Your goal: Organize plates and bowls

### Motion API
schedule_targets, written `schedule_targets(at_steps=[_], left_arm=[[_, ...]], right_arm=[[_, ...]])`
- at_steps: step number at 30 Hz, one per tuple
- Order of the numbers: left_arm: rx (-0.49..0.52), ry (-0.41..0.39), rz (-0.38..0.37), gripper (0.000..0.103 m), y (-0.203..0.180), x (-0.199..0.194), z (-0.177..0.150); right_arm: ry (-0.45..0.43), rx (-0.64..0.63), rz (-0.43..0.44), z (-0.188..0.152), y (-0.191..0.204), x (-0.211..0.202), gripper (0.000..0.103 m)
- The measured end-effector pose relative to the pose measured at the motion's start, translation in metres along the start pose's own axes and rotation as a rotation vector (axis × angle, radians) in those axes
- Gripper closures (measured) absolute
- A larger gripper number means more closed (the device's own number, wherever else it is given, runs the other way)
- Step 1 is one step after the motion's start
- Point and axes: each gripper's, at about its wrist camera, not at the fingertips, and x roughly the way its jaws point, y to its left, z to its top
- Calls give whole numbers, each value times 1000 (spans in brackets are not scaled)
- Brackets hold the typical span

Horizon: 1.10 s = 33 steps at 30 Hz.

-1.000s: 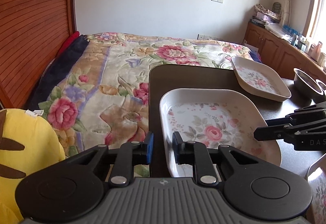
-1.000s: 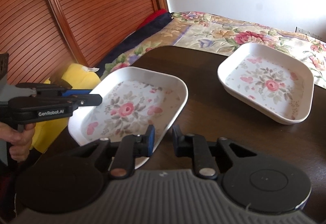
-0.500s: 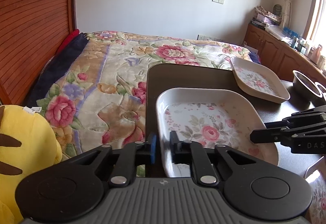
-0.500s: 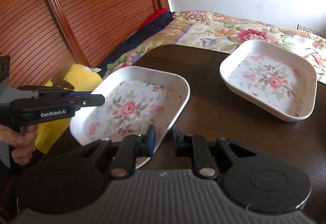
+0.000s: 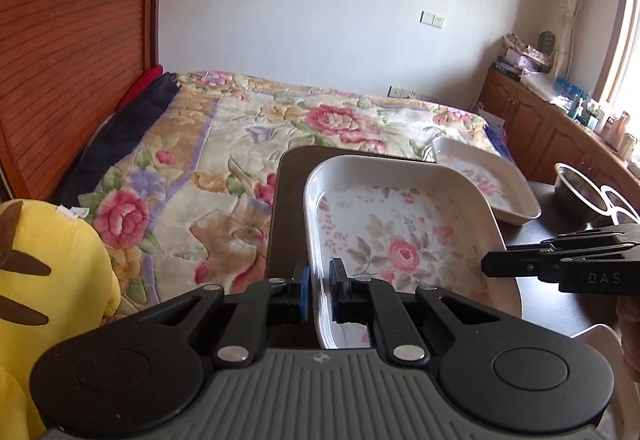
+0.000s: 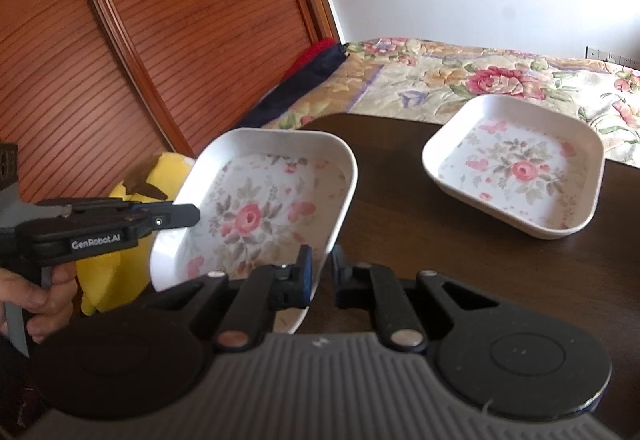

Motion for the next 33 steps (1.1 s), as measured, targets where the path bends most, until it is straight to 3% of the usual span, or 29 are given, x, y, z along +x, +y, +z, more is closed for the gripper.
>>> schedule_targets(at_steps=[17, 33], left_arm=[[50, -80, -33, 93, -64, -60, -11], [69, -47, -112, 93, -119, -75, -52]], right_arm=[[-102, 19, 12, -24, -18, -74, 92], [-111, 31, -39, -72, -39, -124, 92]])
